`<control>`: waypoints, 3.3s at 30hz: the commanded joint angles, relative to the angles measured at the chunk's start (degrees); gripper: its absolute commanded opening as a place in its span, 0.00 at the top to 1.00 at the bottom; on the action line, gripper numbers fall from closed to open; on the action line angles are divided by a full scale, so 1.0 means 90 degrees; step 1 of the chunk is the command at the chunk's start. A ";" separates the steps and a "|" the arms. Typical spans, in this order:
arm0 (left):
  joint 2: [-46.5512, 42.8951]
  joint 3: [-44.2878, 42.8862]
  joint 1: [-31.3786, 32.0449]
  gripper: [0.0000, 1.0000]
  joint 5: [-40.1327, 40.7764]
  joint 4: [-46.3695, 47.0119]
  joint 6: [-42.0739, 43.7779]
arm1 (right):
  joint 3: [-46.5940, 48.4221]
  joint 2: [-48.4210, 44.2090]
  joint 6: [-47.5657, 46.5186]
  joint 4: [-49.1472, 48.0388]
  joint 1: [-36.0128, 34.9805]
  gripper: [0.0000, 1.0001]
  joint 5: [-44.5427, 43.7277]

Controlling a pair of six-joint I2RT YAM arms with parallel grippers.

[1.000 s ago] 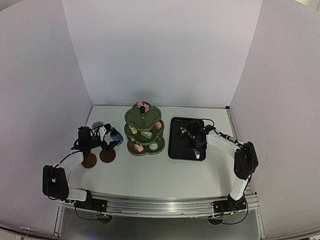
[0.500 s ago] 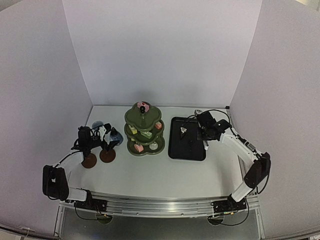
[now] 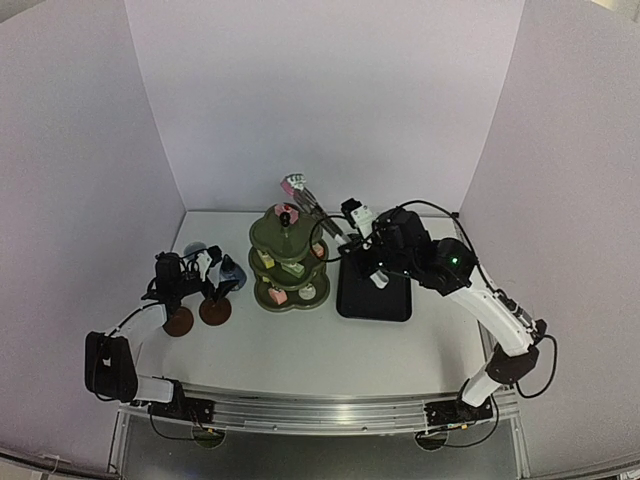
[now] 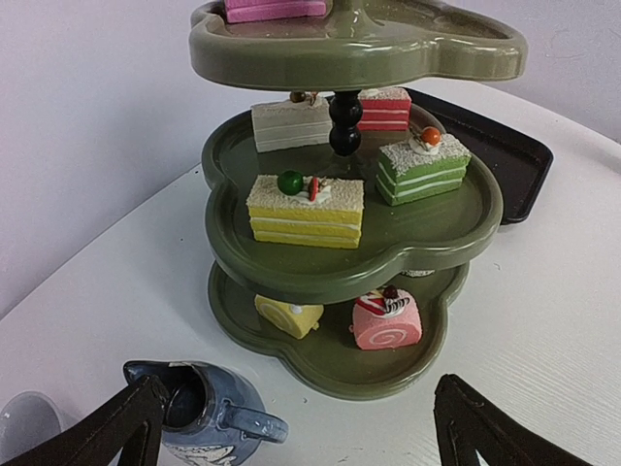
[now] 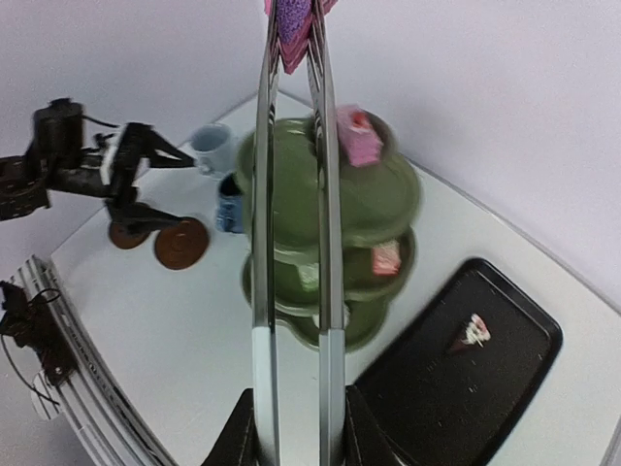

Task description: Serve the afternoon tea

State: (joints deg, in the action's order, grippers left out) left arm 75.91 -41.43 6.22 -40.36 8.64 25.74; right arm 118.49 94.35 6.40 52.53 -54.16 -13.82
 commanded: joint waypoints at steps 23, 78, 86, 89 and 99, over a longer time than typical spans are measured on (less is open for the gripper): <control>-0.0427 -0.0071 0.0020 0.01 -0.0354 -0.0047 -0.0169 | 0.0993 0.2189 -0.0831 -0.0024 -0.0458 1.00 -0.0565; -0.0369 -0.0155 0.0021 0.01 -0.0197 -0.0096 0.0050 | -0.0166 0.0467 0.0270 0.0806 -0.0270 0.69 -0.0358; -0.0330 -0.0115 0.0022 0.01 -0.0223 0.0030 0.0018 | -0.1386 -0.0763 0.1371 0.0805 -0.0227 0.70 -0.1581; -0.0304 -0.0121 0.0020 0.01 -0.0249 0.0066 0.0000 | -0.1966 -0.0993 0.1977 0.0812 -0.0021 0.69 -0.1928; -0.0369 -0.0122 0.0031 0.01 -0.0270 -0.0012 -0.0009 | -0.3273 -0.0533 0.3062 0.0413 0.0624 0.70 -0.1693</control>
State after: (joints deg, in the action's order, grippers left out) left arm 73.14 -41.43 6.22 -42.28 7.55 25.52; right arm 91.21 87.18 29.01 60.29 -49.21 -30.13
